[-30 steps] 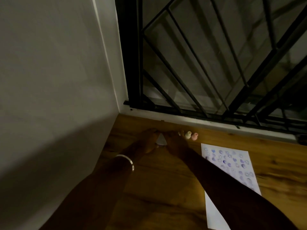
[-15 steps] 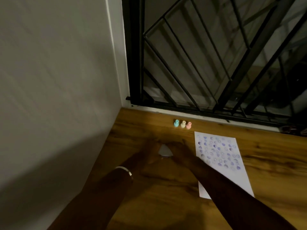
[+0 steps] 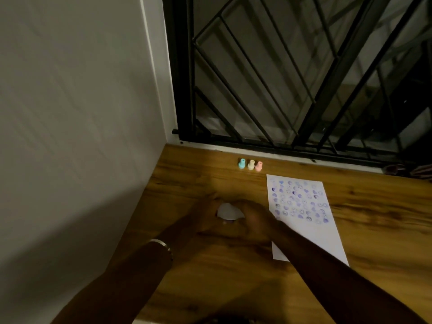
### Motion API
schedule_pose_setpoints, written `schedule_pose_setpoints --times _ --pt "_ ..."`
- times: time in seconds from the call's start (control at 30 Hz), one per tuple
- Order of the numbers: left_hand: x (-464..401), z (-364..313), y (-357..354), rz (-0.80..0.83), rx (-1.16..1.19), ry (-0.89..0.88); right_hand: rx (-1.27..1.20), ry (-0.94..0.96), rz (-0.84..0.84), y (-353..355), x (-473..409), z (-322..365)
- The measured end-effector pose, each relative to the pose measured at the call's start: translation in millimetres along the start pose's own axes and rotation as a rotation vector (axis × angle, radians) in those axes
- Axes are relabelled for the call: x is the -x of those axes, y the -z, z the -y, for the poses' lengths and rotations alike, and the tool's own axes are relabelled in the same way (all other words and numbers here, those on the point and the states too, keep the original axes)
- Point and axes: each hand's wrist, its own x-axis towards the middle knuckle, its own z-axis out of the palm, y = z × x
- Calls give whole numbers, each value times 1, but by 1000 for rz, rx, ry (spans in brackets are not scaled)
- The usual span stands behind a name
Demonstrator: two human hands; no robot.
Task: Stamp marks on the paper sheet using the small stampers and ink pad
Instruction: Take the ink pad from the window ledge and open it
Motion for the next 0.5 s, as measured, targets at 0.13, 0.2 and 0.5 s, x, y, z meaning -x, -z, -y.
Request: schedule_pose_setpoints --times 0.13,0.2,0.5 --pt "0 4 3 -41 -41 -72 -72 233 85 8 3 -20" --pt "-2 9 4 -58 -16 -101 -49 257 84 6 3 -20" --pt "-21 11 12 -178 315 50 -388 191 -126 17 -17 -32"
